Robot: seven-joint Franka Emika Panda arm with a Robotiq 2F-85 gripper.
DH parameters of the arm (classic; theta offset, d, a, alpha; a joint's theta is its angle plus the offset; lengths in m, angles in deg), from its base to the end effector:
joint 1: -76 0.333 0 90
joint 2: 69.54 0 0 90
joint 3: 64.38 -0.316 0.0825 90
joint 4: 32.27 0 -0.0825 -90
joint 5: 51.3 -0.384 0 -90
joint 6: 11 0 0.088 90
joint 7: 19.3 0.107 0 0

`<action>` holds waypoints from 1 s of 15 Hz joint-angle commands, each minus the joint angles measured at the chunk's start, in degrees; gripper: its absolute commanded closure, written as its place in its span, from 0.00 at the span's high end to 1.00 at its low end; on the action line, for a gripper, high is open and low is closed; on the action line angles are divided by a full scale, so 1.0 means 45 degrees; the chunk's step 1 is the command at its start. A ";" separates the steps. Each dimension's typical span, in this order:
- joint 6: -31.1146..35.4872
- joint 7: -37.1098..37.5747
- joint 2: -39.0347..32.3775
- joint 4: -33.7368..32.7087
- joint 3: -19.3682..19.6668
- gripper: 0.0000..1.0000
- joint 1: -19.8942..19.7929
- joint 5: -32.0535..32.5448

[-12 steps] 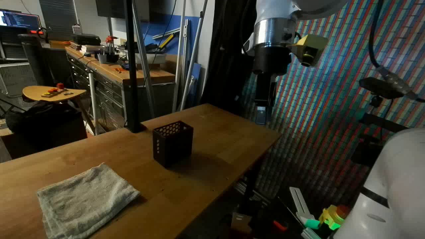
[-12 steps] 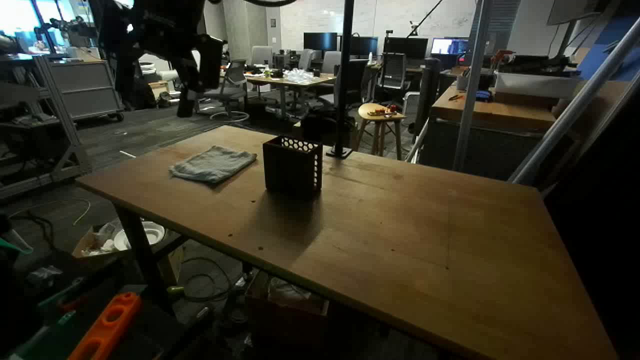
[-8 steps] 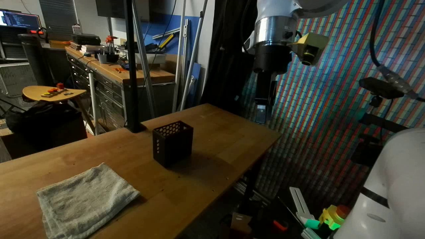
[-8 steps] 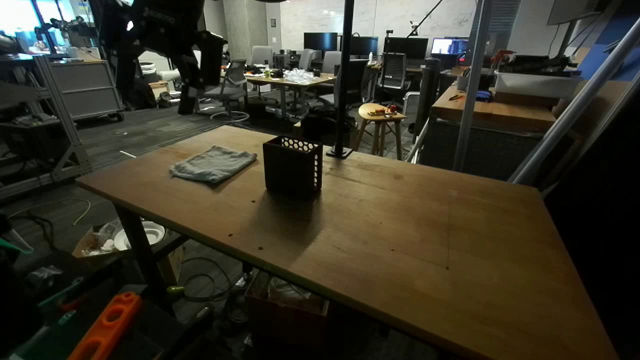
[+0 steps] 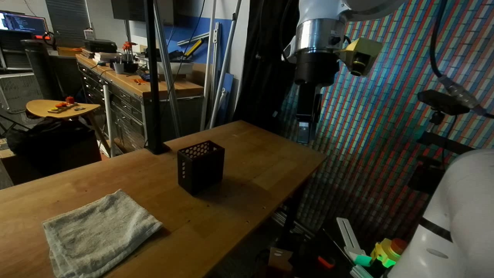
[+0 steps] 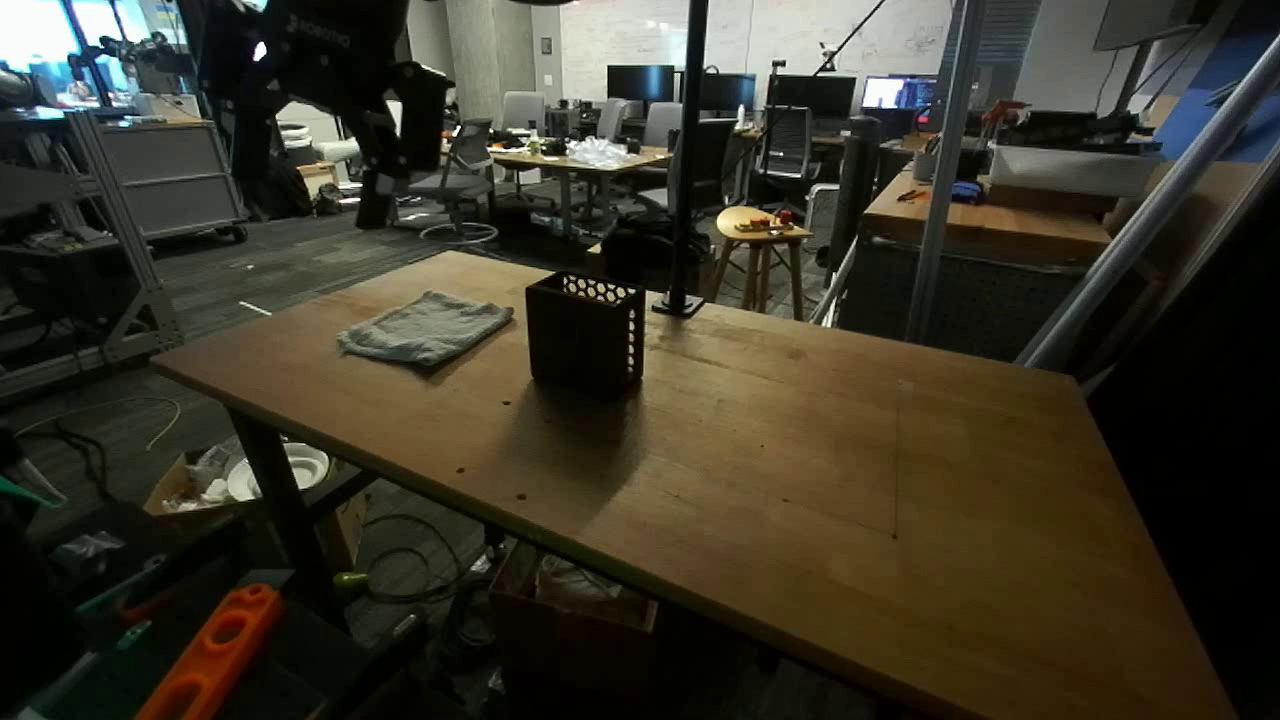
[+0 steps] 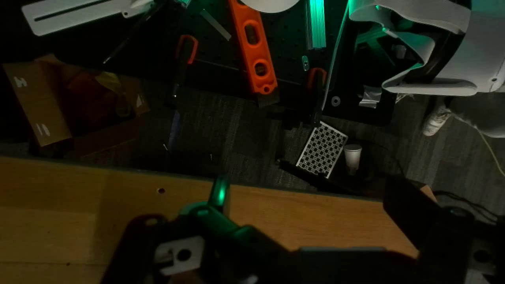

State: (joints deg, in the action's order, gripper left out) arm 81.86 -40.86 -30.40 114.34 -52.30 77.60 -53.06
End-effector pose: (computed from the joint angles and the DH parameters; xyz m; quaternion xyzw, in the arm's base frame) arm 0.3103 -0.0570 0.4637 -0.9801 -0.1241 0.1077 0.1116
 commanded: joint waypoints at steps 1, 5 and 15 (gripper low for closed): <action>-0.0017 -0.0055 -0.0081 -0.0014 -0.0162 1.00 -0.0174 -0.0122; 0.0461 0.0486 -0.0997 -0.0612 -0.0892 1.00 0.0301 -0.0553; 0.4058 0.1869 -0.5806 -0.4212 -0.4035 1.00 0.1798 -0.0351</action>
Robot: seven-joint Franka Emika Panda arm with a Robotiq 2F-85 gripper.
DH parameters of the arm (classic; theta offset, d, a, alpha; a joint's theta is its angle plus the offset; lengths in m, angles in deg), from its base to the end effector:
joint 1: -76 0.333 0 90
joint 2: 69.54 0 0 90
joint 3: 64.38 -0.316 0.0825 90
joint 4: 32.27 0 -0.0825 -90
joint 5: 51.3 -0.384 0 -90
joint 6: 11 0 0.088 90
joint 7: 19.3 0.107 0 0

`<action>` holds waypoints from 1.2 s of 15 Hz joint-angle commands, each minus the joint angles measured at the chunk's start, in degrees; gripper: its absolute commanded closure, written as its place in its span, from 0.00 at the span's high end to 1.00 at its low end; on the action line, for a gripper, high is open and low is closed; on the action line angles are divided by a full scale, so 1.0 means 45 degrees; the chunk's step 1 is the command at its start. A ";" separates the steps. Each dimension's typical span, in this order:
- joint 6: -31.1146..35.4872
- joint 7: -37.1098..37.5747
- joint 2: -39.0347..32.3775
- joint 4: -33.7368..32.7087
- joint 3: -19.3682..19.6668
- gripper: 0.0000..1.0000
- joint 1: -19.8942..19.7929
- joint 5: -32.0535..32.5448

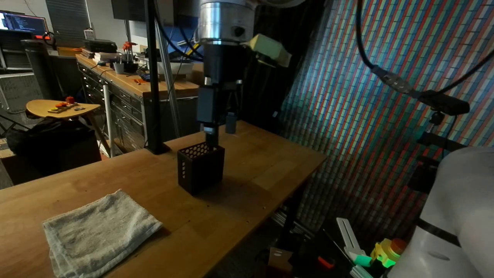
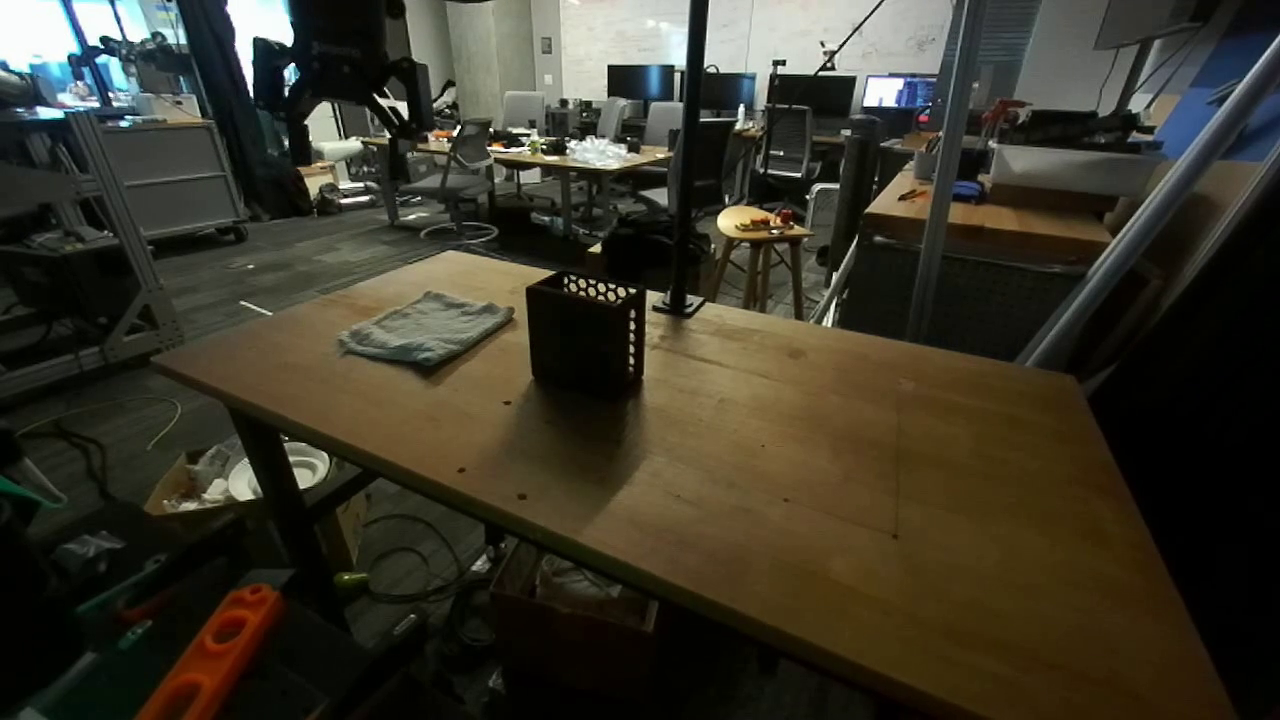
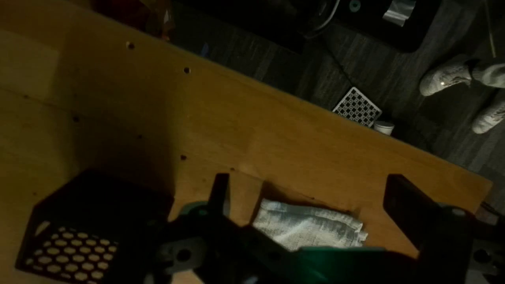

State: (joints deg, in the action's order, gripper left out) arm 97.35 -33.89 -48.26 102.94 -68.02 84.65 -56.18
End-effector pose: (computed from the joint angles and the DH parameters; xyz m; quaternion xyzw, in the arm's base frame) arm 0.4128 0.0975 0.4618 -0.9751 -0.2144 0.0482 0.0293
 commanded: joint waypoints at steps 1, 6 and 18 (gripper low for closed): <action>0.0844 0.0325 -0.2463 -0.2252 -0.0729 1.00 0.0276 0.0479; 0.1220 0.0309 -0.5467 -0.5106 -0.1331 1.00 0.0362 0.1638; 0.2184 -0.0249 -1.0285 -0.9200 -0.1600 1.00 0.0845 0.3164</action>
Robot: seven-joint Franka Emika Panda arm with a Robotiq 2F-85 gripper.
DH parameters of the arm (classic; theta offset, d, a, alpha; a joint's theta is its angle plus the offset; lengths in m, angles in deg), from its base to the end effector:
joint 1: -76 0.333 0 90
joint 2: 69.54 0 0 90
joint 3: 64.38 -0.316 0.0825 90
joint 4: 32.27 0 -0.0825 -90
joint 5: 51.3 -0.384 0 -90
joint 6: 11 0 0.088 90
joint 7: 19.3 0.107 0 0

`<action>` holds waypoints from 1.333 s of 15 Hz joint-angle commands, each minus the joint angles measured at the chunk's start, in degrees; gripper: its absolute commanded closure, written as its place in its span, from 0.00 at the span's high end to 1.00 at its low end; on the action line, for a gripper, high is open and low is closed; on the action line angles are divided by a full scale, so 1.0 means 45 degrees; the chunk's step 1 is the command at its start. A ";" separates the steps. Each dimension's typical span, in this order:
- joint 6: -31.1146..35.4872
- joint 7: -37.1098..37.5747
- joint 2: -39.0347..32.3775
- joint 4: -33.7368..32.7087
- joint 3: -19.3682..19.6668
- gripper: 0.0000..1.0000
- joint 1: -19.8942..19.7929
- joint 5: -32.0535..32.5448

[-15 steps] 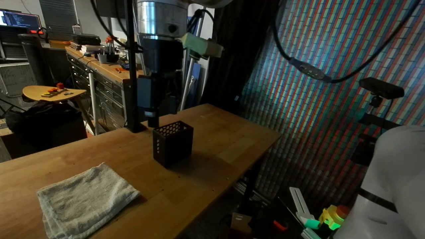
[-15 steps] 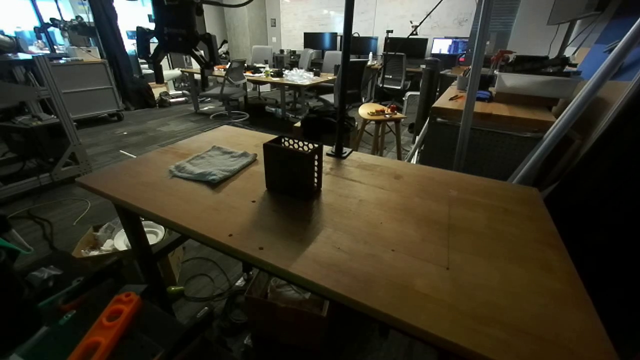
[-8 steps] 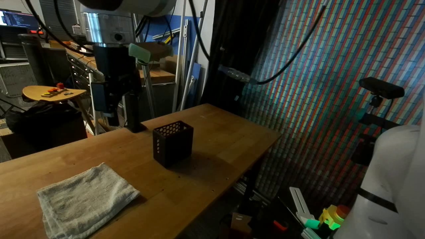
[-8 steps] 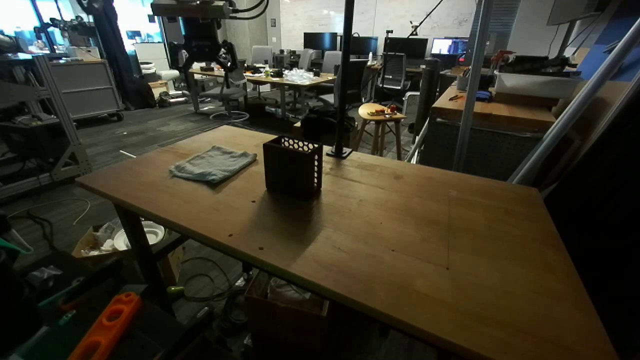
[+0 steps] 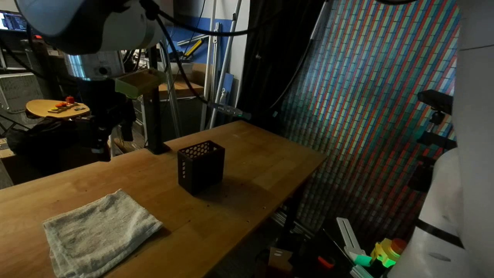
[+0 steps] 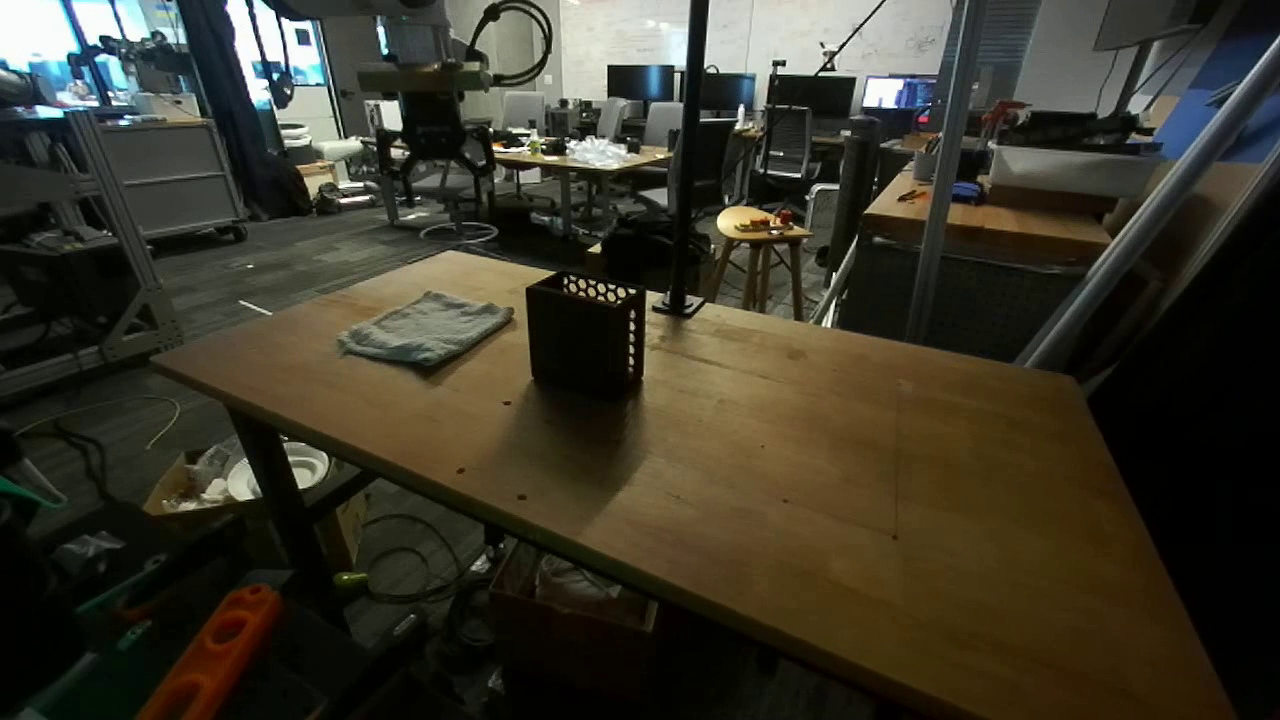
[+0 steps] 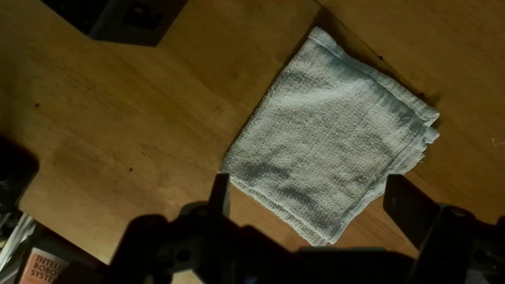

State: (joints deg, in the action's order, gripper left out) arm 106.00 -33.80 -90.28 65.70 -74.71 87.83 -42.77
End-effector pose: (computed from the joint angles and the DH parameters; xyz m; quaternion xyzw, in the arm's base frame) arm 0.6092 0.2279 0.3810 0.9391 0.3419 -0.0090 0.0348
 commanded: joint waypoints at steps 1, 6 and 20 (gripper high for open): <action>0.0380 -0.0401 -0.1130 -0.0985 -0.0156 1.00 0.0168 0.0120; 0.1006 -0.0829 -0.2301 -0.1352 -0.0286 1.00 0.0459 0.0208; 0.3205 -0.1671 -0.5590 -0.2134 -0.0286 1.00 0.1102 0.1439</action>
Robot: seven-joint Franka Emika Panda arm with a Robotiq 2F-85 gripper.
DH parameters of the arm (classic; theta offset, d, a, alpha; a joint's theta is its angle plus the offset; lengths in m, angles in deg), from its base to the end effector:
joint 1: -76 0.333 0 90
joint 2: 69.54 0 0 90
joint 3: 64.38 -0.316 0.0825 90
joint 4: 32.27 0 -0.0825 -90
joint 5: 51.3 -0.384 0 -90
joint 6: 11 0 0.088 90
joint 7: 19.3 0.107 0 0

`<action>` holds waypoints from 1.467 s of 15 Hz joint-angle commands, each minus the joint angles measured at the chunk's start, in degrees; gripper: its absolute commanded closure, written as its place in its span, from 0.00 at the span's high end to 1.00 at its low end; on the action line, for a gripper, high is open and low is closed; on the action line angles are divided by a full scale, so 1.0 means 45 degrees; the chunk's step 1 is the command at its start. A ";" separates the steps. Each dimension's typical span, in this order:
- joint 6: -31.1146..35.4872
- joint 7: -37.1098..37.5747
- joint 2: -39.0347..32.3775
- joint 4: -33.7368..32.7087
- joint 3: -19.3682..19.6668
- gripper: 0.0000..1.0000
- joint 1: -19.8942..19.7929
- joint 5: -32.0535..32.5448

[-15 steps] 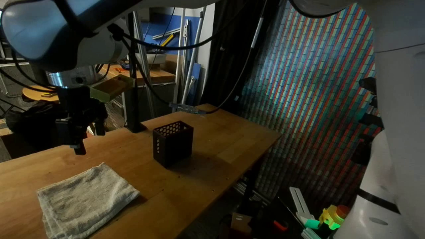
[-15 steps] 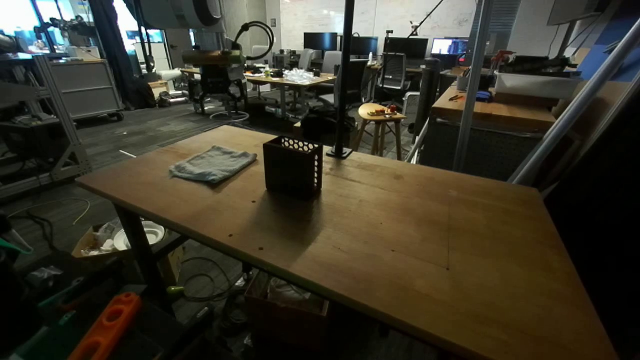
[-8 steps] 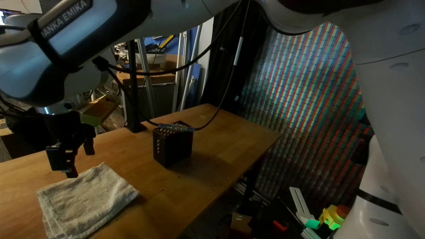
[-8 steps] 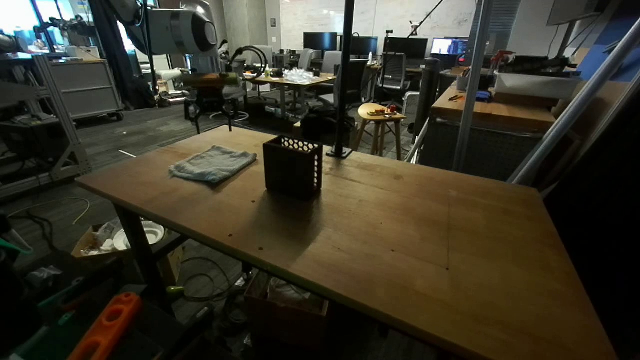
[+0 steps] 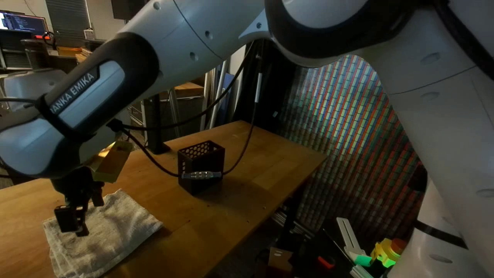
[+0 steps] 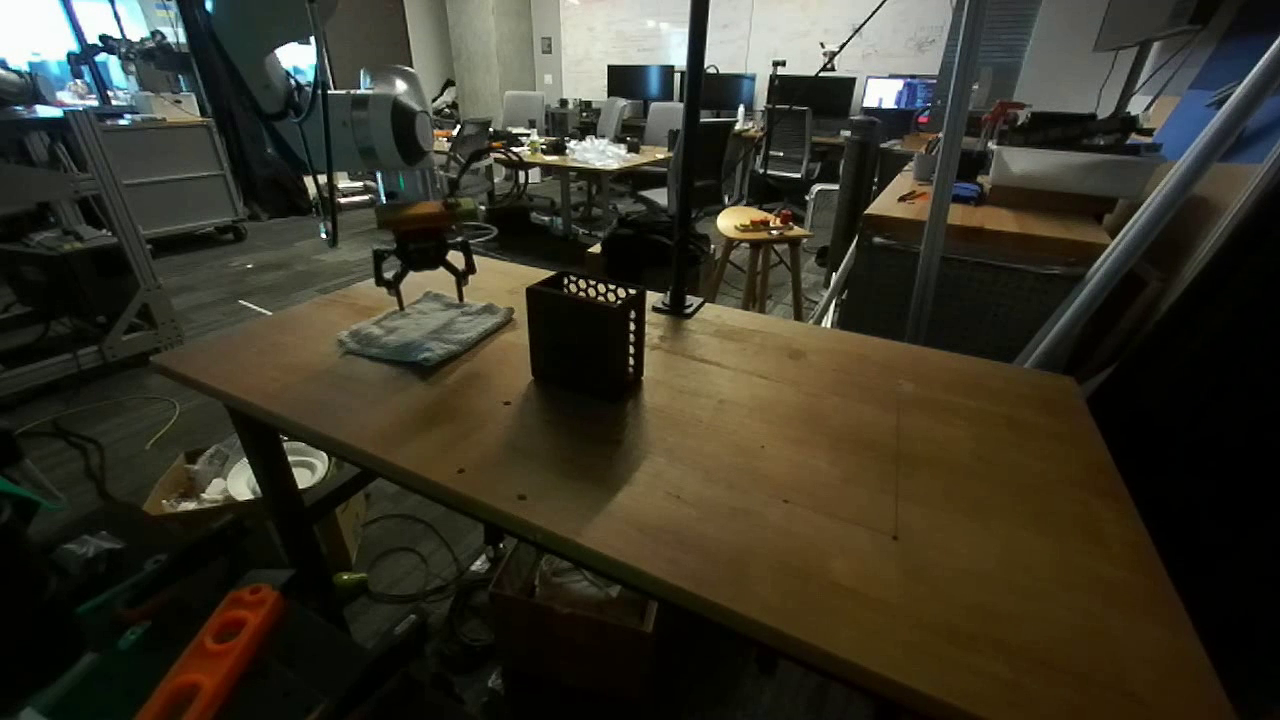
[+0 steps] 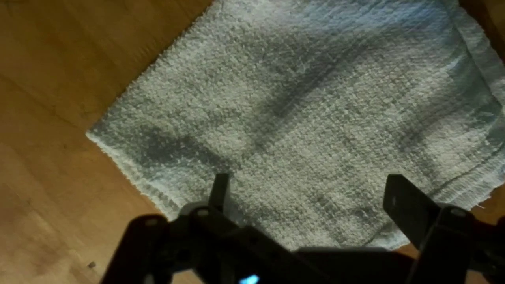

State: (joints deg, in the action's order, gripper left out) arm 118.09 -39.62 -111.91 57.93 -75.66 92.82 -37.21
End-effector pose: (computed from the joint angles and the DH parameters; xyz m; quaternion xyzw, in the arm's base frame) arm 0.6252 0.3052 0.2073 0.8871 0.4603 -0.0188 0.0283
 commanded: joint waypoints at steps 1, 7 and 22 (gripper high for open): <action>0.0690 -0.0525 -0.0930 -0.0199 -0.0174 1.00 -0.0076 0.0116; 0.0846 -0.1001 -0.1017 0.0108 -0.0673 0.59 -0.0130 -0.0149; -0.0813 0.0567 0.3335 0.2407 -0.1428 0.08 -0.0221 -0.2404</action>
State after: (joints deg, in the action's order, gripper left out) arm 116.47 -39.33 -102.25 65.25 -81.92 92.21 -46.10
